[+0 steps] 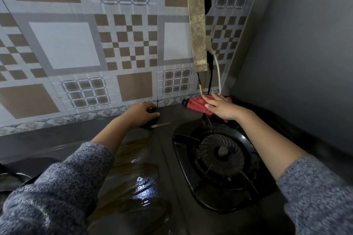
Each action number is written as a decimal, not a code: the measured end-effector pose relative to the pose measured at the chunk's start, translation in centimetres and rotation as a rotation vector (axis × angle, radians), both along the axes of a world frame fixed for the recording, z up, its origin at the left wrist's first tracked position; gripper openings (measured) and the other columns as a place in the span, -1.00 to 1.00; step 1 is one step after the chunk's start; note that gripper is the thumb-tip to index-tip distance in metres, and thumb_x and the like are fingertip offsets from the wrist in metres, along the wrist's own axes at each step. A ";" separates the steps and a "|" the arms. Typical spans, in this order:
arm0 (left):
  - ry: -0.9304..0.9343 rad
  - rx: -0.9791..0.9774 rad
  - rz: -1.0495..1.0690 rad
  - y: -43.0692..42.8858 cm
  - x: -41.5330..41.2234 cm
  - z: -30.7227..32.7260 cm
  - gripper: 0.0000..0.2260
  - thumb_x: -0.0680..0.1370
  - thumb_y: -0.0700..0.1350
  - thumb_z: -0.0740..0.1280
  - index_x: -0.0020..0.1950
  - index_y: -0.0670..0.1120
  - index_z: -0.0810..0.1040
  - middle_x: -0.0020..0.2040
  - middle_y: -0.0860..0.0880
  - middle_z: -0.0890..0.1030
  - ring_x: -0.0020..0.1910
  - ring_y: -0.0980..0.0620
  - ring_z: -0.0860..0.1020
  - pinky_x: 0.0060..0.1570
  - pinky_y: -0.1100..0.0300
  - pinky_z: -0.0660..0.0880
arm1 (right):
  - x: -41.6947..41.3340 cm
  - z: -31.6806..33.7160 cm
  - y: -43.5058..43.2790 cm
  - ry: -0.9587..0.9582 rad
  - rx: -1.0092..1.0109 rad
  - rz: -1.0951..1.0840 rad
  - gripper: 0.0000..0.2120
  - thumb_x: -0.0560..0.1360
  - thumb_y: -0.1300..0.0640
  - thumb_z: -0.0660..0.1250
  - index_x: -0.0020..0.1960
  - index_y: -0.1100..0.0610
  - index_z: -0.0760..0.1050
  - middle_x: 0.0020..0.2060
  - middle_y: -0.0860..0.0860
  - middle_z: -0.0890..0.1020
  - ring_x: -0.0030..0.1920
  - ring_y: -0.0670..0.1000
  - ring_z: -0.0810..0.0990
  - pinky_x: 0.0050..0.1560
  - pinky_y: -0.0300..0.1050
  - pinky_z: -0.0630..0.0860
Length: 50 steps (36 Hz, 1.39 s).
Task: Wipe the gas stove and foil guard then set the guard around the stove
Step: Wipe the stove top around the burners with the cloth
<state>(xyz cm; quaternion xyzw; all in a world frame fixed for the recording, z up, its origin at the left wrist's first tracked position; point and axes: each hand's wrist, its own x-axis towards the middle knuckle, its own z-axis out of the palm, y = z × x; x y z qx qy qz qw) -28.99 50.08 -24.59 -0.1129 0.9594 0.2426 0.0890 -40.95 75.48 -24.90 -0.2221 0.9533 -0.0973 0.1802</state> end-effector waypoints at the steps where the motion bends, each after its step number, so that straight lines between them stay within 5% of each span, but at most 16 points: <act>1: 0.003 -0.002 -0.001 0.0 0.0 0.0 -0.55 0.56 0.08 0.23 0.42 0.00 0.31 0.36 -0.11 0.43 0.29 -0.12 0.42 0.24 0.07 0.36 | 0.0 0.1 0.0 -0.015 0.005 0.022 -0.54 0.62 -0.09 -0.07 0.50 -0.14 -0.07 0.52 -0.01 -0.18 0.51 0.04 -0.27 0.46 0.07 -0.25; 11: 0.007 -0.009 -0.033 0.0 0.4 0.3 -0.55 0.57 0.07 0.22 0.43 -0.01 0.29 0.38 -0.11 0.41 0.31 -0.11 0.40 0.26 0.07 0.34 | 0.7 1.3 -0.9 -0.124 -0.096 0.206 -0.54 0.62 0.14 0.09 0.47 -0.13 0.11 0.52 -0.11 -0.06 0.51 -0.08 -0.18 0.49 0.02 -0.25; 23: -0.002 0.007 -0.019 -1.6 2.3 0.2 -0.50 0.55 0.10 0.24 0.46 0.03 0.24 0.40 -0.09 0.37 0.33 -0.11 0.38 0.32 -0.01 0.33 | 1.8 1.4 -2.0 -0.015 -0.030 -0.043 -0.40 0.56 -0.20 0.08 0.51 -0.09 -0.04 0.53 0.04 -0.11 0.51 0.10 -0.20 0.47 0.13 -0.13; 35: -0.037 -0.015 -0.046 -4.3 4.5 0.1 -0.45 0.52 0.15 0.25 0.47 0.09 0.21 0.45 -0.02 0.31 0.38 -0.08 0.32 0.35 -0.02 0.26 | 1.2 2.7 -3.9 -0.136 0.156 -0.027 -0.40 0.57 -0.17 0.07 0.51 -0.12 -0.12 0.52 0.06 -0.18 0.51 0.12 -0.24 0.47 0.09 -0.18; 44: -0.050 -0.013 -0.087 -6.5 6.3 0.0 -0.43 0.51 0.18 0.25 0.48 0.12 0.16 0.48 -0.01 0.25 0.41 -0.08 0.29 0.37 -0.02 0.23 | 3.0 3.9 -7.2 -0.144 0.171 0.038 -0.44 0.58 -0.03 0.16 0.50 -0.08 0.01 0.52 0.04 0.06 0.50 0.10 0.07 0.45 -0.02 0.06; 50: -0.072 -0.020 -0.082 -8.1 7.3 0.1 -0.41 0.50 0.21 0.24 0.49 0.15 0.14 0.52 0.00 0.17 0.46 -0.09 0.21 0.43 -0.07 0.16 | 4.6 3.6 -9.7 -0.081 0.272 0.076 -0.47 0.61 -0.04 0.07 0.50 -0.12 -0.08 0.53 0.07 -0.10 0.52 0.14 -0.05 0.47 0.04 -0.04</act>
